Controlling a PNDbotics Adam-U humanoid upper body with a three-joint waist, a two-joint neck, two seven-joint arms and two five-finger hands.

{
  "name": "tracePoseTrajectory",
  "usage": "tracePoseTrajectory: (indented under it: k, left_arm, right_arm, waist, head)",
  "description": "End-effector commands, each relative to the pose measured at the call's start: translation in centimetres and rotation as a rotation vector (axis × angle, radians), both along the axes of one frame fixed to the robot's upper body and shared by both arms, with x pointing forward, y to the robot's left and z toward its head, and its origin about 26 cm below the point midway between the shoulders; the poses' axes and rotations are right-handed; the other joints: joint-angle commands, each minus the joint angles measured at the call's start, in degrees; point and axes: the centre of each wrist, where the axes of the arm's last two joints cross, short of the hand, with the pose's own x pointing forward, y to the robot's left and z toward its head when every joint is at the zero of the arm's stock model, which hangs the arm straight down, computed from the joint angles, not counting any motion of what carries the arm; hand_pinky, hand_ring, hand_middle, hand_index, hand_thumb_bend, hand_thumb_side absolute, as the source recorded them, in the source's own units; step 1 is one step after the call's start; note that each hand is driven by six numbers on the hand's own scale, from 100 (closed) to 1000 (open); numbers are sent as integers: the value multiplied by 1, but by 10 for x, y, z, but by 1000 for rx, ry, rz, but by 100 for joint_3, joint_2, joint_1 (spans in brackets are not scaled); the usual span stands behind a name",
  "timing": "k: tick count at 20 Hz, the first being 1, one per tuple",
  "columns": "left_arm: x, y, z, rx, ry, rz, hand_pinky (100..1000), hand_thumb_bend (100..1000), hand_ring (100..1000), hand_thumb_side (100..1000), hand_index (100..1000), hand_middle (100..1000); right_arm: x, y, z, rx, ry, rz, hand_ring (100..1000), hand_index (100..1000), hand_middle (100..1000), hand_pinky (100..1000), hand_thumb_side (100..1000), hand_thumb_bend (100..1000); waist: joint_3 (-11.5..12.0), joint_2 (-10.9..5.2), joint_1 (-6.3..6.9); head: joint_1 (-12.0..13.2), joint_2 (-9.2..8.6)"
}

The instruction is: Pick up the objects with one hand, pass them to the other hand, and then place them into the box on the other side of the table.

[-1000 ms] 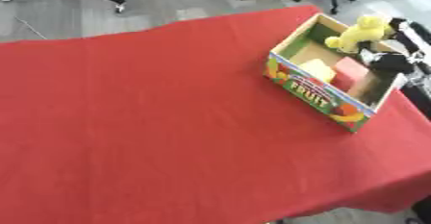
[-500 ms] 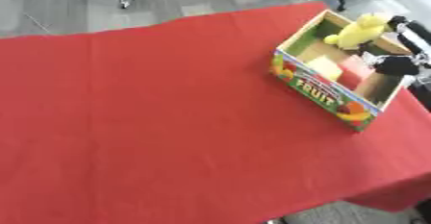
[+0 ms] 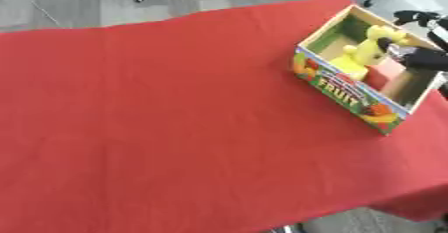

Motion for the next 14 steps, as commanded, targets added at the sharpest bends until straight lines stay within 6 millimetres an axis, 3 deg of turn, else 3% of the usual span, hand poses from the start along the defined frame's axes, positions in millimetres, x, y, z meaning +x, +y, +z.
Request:
tracePoseTrajectory:
  k: [1,2,3,5,8,9,14]
  left_arm:
    - [-3,3,8,3,-33,14,710,446,619,753,869,577]
    - [-3,4,9,0,-37,18,710,435,622,735,867,577]
    - [-3,4,9,-4,-42,23,714,387,635,772,867,579]
    - [-4,5,10,-20,-57,36,723,410,647,739,869,582]
    - [-6,8,12,-50,-83,59,722,400,640,734,869,576]
    - [-6,8,12,-59,-89,64,719,351,631,725,866,568]
    - [-6,9,10,-115,-103,88,714,312,617,674,868,560]
  right_arm:
    - [-6,-5,25,39,-67,-26,1000,967,830,944,193,104]
    - [-6,-1,27,112,-93,-22,1000,983,833,940,100,100]
    - [-7,6,30,191,-126,-10,1000,1000,834,940,173,100]
    - [-10,23,44,338,-212,39,1000,1000,863,946,306,100]
    - [-22,53,71,485,-370,121,1000,1000,884,952,254,100]
    - [-26,61,77,518,-401,144,1000,1000,879,951,245,100]
    - [-43,98,91,622,-469,284,1000,989,869,944,190,100]
  waist:
    - [-16,-64,-10]
    - [-18,-61,-6]
    - [-19,-58,-3]
    - [-24,-55,3]
    - [-33,-64,1]
    - [-31,-69,-3]
    - [-1,-112,-36]
  head:
    - [35,-23]
    - [52,-16]
    - [78,-9]
    - [163,-3]
    - [416,8]
    - [490,12]
    - [824,64]
